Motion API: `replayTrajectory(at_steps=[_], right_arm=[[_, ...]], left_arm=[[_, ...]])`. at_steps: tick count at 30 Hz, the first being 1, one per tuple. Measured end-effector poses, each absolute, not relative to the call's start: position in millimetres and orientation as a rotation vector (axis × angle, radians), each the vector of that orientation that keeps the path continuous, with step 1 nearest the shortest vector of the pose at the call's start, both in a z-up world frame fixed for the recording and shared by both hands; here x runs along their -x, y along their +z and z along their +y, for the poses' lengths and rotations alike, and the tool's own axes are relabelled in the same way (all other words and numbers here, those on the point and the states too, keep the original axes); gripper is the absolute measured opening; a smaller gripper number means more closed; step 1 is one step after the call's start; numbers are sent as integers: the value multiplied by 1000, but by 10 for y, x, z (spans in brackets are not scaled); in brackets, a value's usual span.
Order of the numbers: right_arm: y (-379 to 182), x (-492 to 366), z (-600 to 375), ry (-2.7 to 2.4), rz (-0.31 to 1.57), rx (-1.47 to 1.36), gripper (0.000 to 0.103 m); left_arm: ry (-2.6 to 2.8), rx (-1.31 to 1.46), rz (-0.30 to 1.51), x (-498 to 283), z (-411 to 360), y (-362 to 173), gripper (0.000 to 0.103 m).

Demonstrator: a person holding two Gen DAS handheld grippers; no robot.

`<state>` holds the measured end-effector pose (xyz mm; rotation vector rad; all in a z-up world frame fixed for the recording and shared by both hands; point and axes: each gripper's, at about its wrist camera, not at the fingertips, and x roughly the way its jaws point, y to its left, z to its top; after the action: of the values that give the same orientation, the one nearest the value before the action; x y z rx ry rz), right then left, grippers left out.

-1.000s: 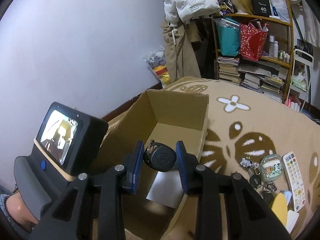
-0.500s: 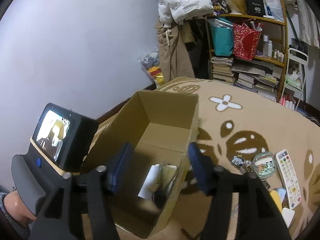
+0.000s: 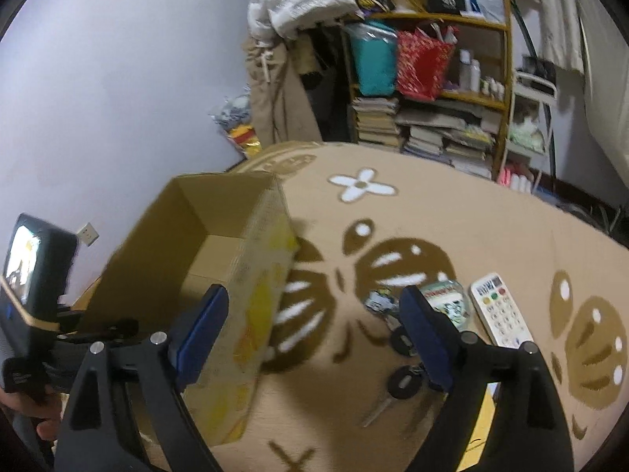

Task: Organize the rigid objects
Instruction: 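Move the right gripper back toward the remaining items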

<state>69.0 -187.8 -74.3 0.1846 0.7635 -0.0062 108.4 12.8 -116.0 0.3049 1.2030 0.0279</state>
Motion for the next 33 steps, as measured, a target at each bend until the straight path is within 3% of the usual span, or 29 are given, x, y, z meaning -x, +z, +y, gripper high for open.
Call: replayTrajectory(at_steps=[21, 33], right_arm=[[-1394, -978, -2596, -46, 1006, -428, 93], [-1447, -1052, -2714, -130, 957, -369, 93]], left_arm=[[26, -304, 1205, -1080, 137, -1161, 16], [26, -307, 1206, -1083, 135, -1170, 16]])
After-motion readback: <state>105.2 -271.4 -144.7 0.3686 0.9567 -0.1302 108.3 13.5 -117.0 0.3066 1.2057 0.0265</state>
